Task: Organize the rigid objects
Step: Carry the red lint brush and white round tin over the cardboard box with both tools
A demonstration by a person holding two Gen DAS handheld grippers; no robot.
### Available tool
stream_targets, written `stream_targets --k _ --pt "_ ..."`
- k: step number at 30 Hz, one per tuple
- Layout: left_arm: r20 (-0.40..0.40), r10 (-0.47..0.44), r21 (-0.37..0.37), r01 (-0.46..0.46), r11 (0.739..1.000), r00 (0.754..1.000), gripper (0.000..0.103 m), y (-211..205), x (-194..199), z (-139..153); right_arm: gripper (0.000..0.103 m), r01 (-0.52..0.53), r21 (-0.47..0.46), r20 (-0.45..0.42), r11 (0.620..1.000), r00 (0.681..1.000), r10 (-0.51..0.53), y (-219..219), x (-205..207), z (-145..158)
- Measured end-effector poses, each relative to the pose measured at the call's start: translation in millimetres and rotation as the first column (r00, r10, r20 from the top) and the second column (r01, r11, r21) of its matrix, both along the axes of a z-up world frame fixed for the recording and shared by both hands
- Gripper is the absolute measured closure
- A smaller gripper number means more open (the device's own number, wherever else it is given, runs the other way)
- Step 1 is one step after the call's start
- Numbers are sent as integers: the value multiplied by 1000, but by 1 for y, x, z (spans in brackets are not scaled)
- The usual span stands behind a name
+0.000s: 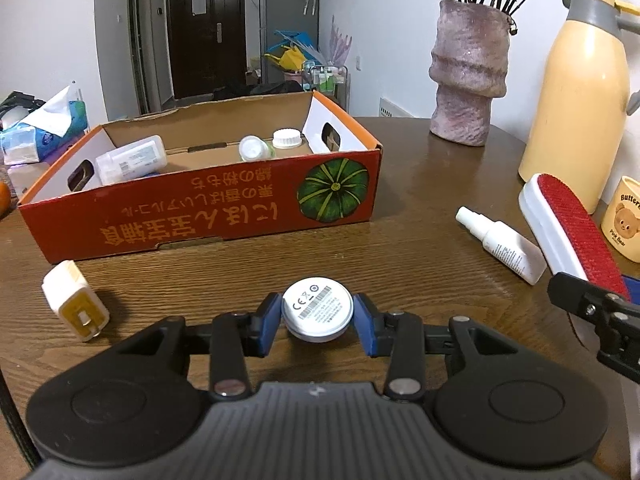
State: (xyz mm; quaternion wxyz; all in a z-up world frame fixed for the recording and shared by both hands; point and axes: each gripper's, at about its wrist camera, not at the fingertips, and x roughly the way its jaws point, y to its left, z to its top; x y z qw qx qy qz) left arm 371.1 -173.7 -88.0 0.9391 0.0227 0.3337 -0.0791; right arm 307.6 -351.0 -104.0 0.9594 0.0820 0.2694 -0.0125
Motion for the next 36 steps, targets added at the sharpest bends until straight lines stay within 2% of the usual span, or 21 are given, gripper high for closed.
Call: stream_targets --k 23,36 --pt "109 69 -57 -63 996 992 62 77 -46 40 48 -69 41 34 997 997 67 71 -14 15" --pt "164 116 -92 -102 991 980 62 125 -53 62 48 -110 31 55 993 993 108 118 -13 36"
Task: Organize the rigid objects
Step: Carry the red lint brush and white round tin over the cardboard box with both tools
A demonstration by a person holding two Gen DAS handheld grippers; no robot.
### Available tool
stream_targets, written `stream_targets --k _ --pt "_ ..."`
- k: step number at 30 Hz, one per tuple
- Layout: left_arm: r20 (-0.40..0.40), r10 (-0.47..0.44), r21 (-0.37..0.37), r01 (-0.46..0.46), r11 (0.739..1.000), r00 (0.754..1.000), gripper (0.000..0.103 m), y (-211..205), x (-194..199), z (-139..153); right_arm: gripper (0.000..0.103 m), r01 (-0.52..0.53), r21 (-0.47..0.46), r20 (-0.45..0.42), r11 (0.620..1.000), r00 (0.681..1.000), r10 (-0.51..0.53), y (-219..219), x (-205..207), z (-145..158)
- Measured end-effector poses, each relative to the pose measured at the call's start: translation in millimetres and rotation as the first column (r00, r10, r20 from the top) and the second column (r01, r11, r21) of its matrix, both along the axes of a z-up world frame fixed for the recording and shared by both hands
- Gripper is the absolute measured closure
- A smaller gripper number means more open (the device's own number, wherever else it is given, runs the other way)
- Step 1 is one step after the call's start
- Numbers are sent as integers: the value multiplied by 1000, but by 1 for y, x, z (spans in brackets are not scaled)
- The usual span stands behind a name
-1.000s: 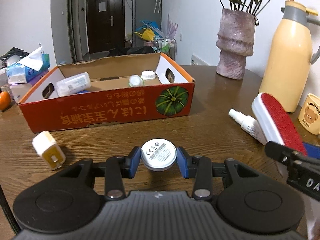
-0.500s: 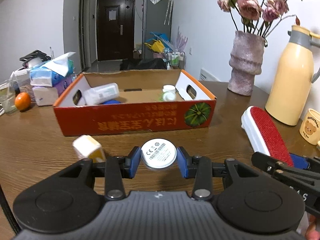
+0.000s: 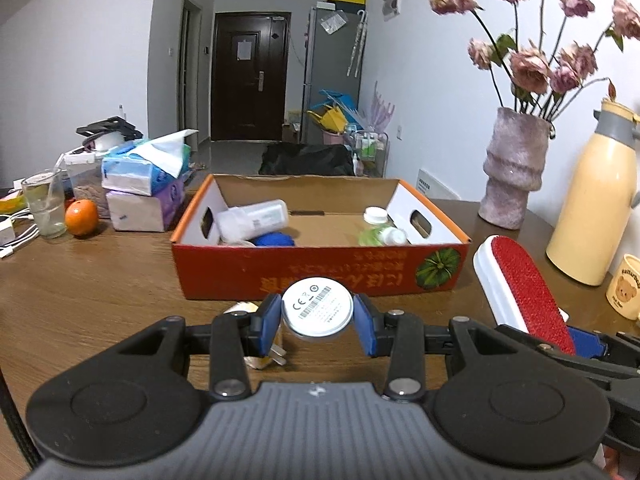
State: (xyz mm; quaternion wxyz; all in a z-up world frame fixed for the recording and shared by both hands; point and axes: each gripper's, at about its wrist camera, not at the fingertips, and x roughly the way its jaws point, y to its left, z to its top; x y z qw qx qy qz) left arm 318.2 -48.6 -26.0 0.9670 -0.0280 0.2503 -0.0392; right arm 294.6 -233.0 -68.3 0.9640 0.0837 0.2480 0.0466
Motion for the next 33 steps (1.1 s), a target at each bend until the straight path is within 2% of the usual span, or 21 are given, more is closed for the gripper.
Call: stream_targets --k 19,33 --pt "37 66 -47 -64 997 997 62 39 34 20 48 -31 22 19 999 999 30 48 45 28" --pt "16 104 -69 -103 992 994 62 48 75 15 48 -40 32 8 999 999 39 64 85 27"
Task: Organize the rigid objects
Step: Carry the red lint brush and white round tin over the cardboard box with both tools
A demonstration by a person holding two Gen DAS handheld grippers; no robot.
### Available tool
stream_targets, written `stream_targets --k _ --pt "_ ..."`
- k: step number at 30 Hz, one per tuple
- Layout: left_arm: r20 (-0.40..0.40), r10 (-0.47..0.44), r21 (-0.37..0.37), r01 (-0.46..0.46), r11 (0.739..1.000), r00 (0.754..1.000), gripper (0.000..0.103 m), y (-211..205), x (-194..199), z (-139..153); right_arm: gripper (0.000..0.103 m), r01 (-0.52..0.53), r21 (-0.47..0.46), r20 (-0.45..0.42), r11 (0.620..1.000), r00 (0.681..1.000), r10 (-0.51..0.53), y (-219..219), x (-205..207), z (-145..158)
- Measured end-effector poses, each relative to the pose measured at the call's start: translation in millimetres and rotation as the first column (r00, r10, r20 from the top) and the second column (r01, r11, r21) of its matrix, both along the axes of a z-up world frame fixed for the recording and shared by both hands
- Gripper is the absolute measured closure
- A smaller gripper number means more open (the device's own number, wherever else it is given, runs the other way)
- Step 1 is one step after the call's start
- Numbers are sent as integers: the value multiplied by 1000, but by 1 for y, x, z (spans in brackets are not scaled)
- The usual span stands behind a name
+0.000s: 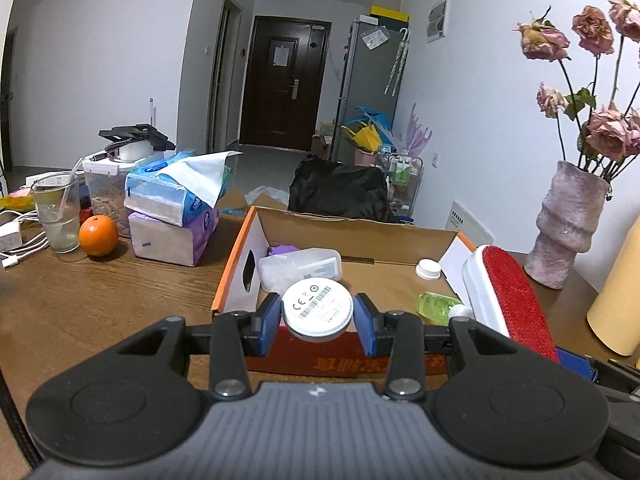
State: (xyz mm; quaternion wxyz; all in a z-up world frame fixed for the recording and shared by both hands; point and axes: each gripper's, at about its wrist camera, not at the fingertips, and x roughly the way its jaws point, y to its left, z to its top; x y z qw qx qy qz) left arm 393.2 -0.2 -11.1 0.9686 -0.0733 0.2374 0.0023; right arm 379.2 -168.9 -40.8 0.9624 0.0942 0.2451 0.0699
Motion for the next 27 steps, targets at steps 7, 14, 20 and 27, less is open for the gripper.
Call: stream_targets --k 7,14,20,27 --pt "-6 11 0 -11 1000 1000 62 1 15 -3 48 -2 4 -6 1000 1000 2 2 17 -2" --pt "-11 18 2 -18 1000 1000 62 1 29 -4 48 -8 4 -10 1000 1000 8 6 30 -4" --pt "-13 18 9 -18 1000 1000 62 0 41 -6 48 -8 0 -9 1000 1000 8 7 39 -4" --pt "-16 23 15 -23 1000 1000 62 -2 56 -9 48 -10 -4 -8 1000 1000 10 9 56 -5"
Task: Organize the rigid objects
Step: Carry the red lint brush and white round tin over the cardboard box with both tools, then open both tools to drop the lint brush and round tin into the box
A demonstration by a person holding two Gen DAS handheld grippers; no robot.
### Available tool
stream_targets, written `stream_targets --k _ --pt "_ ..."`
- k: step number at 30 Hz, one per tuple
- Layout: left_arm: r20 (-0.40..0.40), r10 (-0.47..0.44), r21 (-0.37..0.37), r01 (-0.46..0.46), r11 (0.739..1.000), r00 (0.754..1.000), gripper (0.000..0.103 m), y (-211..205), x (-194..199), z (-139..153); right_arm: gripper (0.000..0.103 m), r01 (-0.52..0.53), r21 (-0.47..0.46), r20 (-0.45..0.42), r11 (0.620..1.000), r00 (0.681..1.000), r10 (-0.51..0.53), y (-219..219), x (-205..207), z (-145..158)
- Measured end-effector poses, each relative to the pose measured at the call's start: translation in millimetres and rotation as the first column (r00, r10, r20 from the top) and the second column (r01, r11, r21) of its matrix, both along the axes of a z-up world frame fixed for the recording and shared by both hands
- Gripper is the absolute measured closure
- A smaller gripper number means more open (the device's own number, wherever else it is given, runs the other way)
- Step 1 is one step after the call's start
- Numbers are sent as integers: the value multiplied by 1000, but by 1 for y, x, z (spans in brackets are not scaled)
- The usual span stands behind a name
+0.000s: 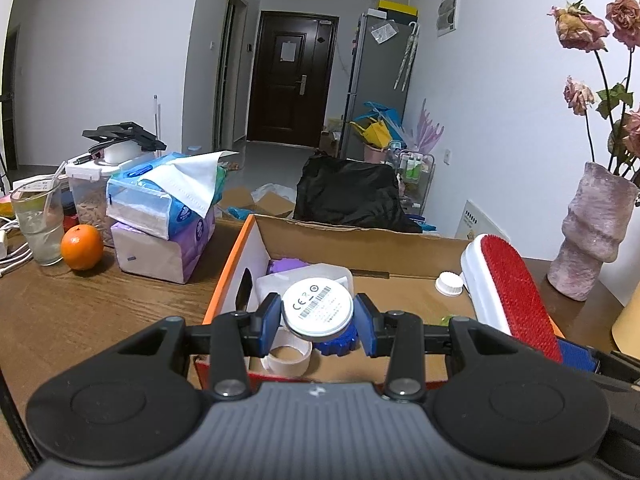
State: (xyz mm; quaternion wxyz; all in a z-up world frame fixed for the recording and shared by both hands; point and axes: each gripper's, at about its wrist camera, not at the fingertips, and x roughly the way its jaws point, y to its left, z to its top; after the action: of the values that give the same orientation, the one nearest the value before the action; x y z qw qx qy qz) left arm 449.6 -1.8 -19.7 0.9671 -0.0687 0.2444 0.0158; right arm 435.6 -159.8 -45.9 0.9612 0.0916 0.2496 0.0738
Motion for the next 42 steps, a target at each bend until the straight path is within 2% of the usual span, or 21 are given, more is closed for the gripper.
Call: stream_targets --k 31,35,42 --pt "-7 27 30 -27 999 1000 62 1 71 -7 48 -15 -12 -5 1000 1000 15 6 70 -6" --pt "-14 34 32 -33 999 999 62 4 81 -9 48 -16 7 -29 1000 999 16 4 82 -3" --pt "-26 40 41 -39 998 999 62 6 93 -13 48 -18 66 -121 998 992 26 0 107 -1"
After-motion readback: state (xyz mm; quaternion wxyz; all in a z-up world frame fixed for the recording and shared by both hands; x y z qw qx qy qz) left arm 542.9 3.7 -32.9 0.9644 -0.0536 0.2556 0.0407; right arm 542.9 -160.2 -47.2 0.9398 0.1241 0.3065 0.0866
